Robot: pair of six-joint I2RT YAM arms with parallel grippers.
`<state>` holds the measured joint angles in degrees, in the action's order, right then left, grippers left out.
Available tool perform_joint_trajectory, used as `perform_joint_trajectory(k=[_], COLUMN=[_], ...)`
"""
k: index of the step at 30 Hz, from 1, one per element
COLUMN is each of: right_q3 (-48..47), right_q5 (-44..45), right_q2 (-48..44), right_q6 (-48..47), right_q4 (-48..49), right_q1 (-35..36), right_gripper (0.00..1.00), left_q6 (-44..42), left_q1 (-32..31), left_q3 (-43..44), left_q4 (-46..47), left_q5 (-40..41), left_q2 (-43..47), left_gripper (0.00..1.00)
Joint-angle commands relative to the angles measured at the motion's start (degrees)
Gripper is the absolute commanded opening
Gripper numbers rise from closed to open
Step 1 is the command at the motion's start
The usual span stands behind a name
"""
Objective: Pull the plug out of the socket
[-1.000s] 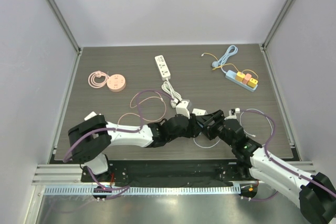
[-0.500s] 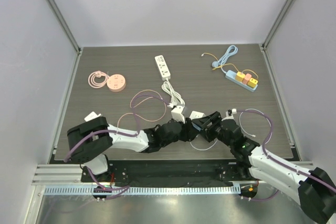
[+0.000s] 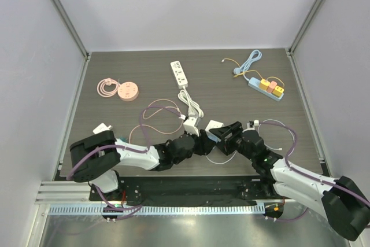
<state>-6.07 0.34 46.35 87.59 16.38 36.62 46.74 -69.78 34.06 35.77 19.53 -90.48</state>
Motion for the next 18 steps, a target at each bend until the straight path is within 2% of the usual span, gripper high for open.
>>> perform_joint_trajectory(k=[1, 8, 13, 18], right_q3=[0.3, 3.9, 1.3, -2.0], right_q5=[15.9, 14.8, 14.8, 12.7], right_q2=[2.2, 9.0, 6.7, 7.8], right_q6=[4.2, 11.6, 7.9, -1.3], right_q4=[10.1, 23.2, 17.4, 14.1], right_q1=[-3.6, -4.6, -6.1, -8.5], right_gripper=[0.01, 0.01, 0.01, 0.01], left_q6=[-1.7, -2.1, -1.7, -0.4], left_q1=[-2.6, -2.7, -2.8, -2.9], left_q3=[-2.8, -4.8, -5.5, -7.4], left_q4=[-4.0, -2.6, -1.7, 0.6], left_q5=[-0.6, 0.8, 0.1, 0.2], left_q2=[0.7, 0.7, -0.4, -1.5], left_gripper=[0.00, 0.00, 0.00, 0.00])
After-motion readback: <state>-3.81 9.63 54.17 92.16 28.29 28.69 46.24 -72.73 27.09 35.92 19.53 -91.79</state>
